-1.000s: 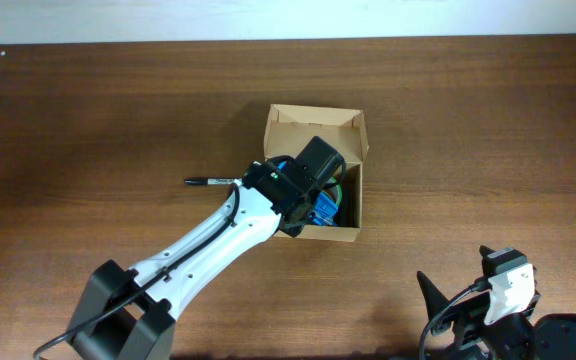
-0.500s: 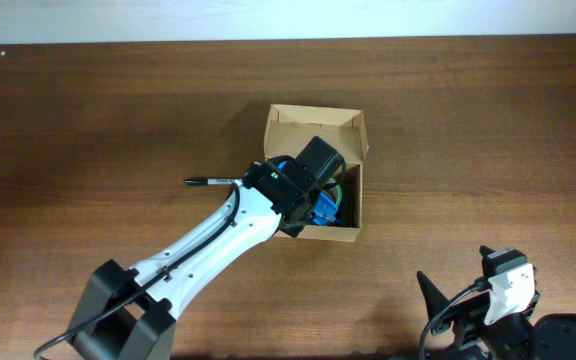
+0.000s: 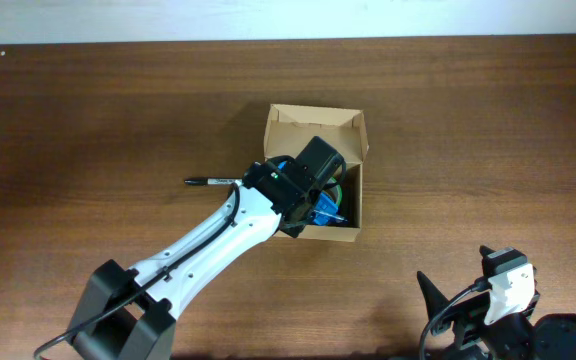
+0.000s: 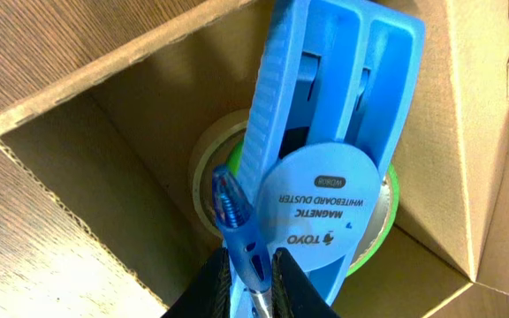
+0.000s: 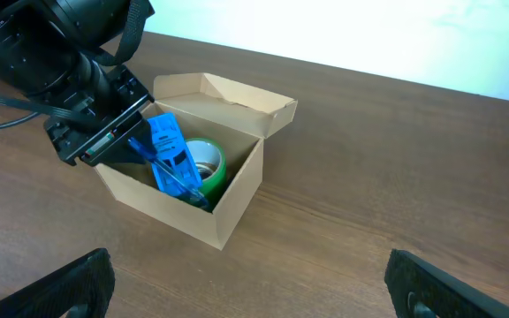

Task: Pack container
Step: 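Lower the pen beside the blue duster and open the left gripper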

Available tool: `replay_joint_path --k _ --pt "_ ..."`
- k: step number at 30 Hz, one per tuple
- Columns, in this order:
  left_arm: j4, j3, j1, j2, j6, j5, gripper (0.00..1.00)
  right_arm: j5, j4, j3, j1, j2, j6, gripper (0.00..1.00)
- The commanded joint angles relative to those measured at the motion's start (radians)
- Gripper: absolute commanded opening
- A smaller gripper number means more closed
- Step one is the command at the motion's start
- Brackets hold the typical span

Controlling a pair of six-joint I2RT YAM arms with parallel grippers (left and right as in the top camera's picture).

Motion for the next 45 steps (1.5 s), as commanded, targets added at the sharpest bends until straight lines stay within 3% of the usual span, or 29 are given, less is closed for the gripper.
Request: replay_joint_path --k 1,24,30,45 --pt "-0.001 0.019 -0.006 0.009 -0.009 0.01 0.04 0.012 0.003 -0.002 -0.005 -0.003 0.008 0.99" --pt "-0.003 0.02 -0.008 -0.012 -0.01 0.062 0.02 0.012 0.003 -0.002 -0.005 -0.003 0.008 0.99" --pt "-0.109 0.02 -0.011 -0.044 -0.112 0.059 0.02 0.013 0.003 -0.002 -0.005 -0.003 0.008 0.99" --pt "-0.102 0.02 -0.011 -0.044 -0.114 0.052 0.04 0.013 0.003 -0.002 -0.005 -0.003 0.008 0.99"
